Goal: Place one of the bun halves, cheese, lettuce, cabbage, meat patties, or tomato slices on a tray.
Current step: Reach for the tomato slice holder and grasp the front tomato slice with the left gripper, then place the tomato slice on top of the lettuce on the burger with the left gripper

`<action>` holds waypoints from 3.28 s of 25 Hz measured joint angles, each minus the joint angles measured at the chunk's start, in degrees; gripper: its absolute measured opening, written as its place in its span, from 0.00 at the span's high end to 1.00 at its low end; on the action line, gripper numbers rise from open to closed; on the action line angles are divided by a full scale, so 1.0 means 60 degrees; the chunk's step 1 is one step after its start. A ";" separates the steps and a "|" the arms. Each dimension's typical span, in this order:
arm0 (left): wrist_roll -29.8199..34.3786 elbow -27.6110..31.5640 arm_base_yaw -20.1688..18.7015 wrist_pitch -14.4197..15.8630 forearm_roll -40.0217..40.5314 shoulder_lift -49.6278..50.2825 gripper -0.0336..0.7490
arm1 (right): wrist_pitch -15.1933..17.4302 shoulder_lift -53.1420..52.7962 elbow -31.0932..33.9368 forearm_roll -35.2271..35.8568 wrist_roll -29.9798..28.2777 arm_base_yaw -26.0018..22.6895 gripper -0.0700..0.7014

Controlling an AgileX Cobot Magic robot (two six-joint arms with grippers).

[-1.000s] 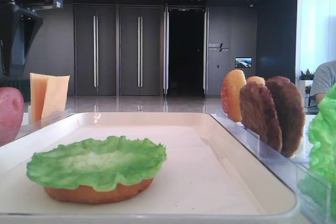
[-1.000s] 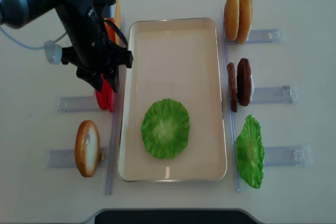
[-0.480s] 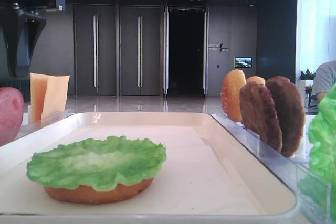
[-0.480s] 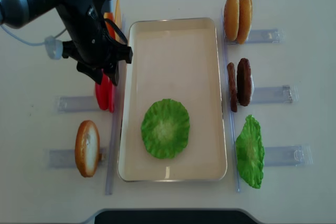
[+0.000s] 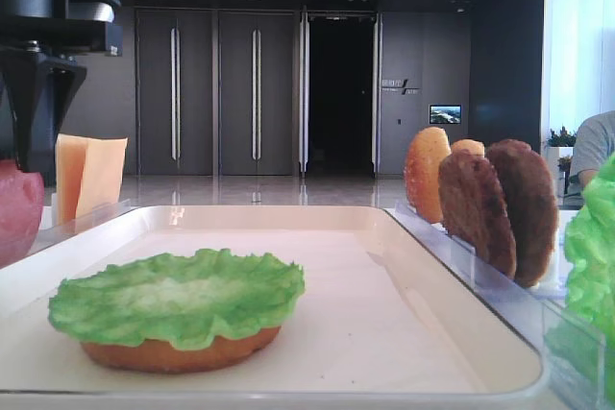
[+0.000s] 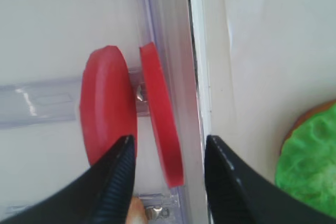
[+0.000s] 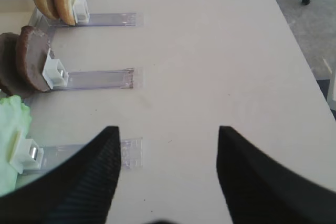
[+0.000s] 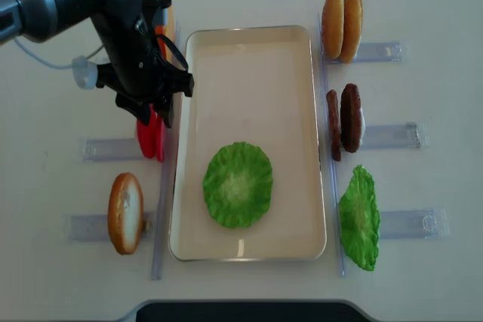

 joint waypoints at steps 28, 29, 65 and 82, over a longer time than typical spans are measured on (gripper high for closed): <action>0.0000 0.0012 0.0000 -0.0116 0.0109 0.0504 0.82 | 0.0000 0.0000 0.0000 0.0000 0.0000 0.0000 0.37; 0.0000 0.0012 0.0000 -0.0055 0.0162 0.0504 0.87 | 0.0000 0.0000 0.0000 0.0000 0.0000 0.0000 0.37; -0.0503 0.1342 0.0000 0.1523 0.0219 -0.4272 0.88 | 0.0000 0.0000 0.0000 0.0000 0.0000 0.0000 0.37; -0.0098 0.3593 0.0000 -0.0724 -0.2072 -0.6858 0.88 | 0.0000 0.0000 0.0000 0.0000 0.0000 0.0000 0.37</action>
